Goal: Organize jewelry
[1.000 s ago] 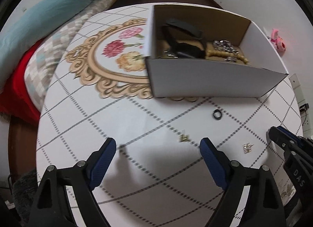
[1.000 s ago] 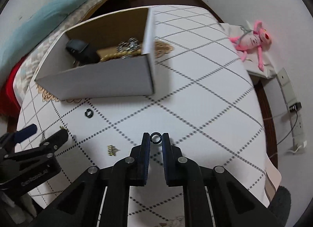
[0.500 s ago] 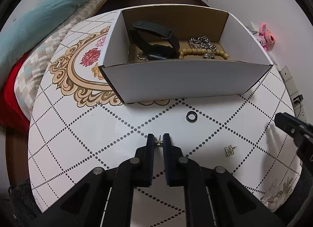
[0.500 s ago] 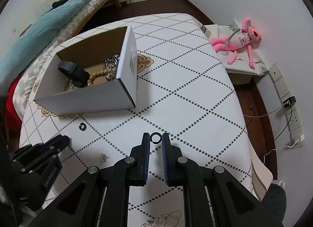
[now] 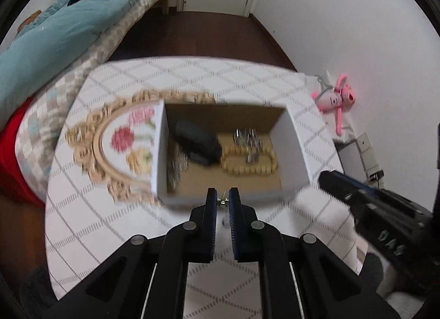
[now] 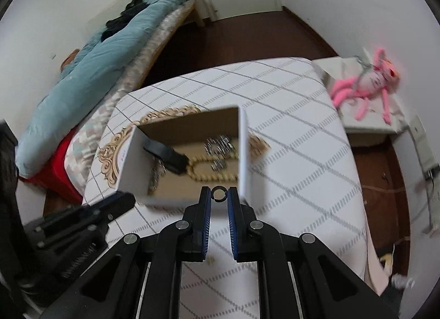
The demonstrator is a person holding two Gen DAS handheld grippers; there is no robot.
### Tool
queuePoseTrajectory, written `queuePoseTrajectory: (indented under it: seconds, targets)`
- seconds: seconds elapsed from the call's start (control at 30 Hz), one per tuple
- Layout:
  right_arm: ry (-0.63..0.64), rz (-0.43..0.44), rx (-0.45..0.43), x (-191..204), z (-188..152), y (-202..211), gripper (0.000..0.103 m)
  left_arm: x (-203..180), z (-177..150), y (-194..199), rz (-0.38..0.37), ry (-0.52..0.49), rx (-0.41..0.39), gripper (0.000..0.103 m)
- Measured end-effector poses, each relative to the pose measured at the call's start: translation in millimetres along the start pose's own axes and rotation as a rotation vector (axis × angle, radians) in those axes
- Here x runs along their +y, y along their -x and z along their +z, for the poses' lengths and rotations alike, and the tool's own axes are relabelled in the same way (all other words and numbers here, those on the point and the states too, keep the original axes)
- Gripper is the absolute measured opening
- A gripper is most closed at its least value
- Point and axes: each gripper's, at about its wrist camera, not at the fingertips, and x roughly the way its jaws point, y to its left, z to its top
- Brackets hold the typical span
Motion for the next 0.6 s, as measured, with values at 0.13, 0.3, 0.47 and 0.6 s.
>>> queuePoseTrajectory:
  seconds: [0.13, 0.3, 0.47, 0.6]
  targets:
    - [0.016, 0.018, 0.063, 6, 31, -28, 0.013, 10, 31, -17, 0.006, -0.004, 0.044, 0.006]
    - [0.033, -0.017, 0.149, 7, 51, -59, 0.013, 21, 50, -33, 0.017, 0.026, 0.110, 0.010]
    - [0.054, -0.044, 0.160, 11, 62, -61, 0.030, 24, 57, -31, 0.095, 0.007, 0.105, 0.029]
    - [0.065, -0.074, 0.150, 12, 65, -57, 0.040, 33, 59, -22, 0.144, 0.028, 0.055, 0.070]
